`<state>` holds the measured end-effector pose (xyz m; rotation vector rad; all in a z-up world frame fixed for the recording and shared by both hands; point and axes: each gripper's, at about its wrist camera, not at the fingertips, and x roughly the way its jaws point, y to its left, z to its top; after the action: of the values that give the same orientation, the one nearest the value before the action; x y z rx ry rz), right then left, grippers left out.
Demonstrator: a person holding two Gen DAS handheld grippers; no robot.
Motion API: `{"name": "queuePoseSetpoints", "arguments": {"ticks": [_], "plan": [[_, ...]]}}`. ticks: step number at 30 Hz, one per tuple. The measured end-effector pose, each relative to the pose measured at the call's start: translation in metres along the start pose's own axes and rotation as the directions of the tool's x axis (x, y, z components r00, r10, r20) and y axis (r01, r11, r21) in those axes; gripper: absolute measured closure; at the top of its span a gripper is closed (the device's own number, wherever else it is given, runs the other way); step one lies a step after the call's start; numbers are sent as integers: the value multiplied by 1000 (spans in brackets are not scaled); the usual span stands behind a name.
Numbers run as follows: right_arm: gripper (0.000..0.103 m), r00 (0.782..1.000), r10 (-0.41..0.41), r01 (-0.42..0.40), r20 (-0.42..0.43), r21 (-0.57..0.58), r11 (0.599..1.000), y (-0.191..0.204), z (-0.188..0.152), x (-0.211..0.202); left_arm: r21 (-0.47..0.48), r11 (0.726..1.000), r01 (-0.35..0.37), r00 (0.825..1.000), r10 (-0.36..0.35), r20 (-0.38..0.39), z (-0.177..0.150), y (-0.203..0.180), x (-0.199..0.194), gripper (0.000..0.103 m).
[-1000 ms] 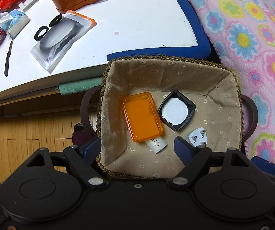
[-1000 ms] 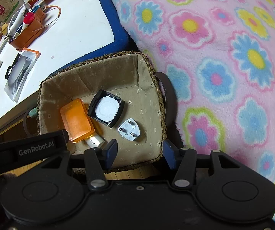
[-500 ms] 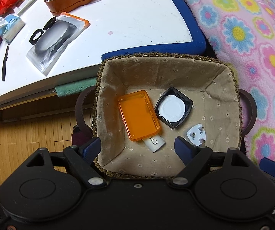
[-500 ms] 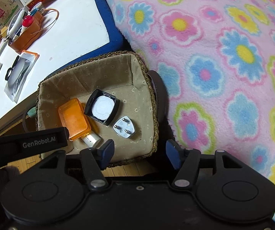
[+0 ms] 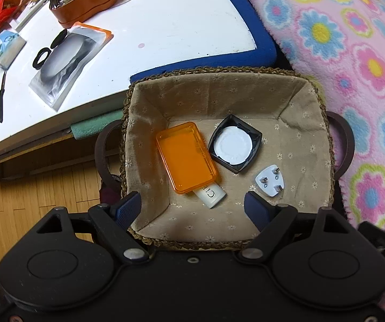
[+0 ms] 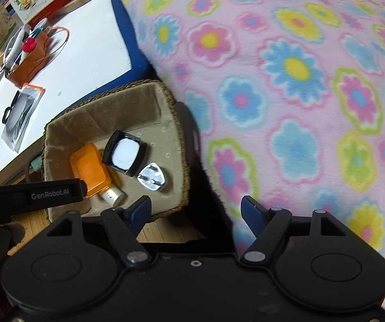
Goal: Organize rigid objects
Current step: 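Move both tools over to the pile of items on the blanket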
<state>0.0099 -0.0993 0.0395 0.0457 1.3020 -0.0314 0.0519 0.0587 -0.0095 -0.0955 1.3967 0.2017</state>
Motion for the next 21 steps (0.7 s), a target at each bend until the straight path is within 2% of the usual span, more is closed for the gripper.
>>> {"name": "queuePoseSetpoints", "arguments": {"ticks": [11,21], "plan": [[24,999,-41,40,31,28,999,-47,-11,-25,12,1000,24,1000,-24,-7,-4,-4,-2,23],[22,985,-170,163,42,128,978,-142,-17,-45,41,999,12,1000,-11,-16,-7,-13,-1,23]]}}
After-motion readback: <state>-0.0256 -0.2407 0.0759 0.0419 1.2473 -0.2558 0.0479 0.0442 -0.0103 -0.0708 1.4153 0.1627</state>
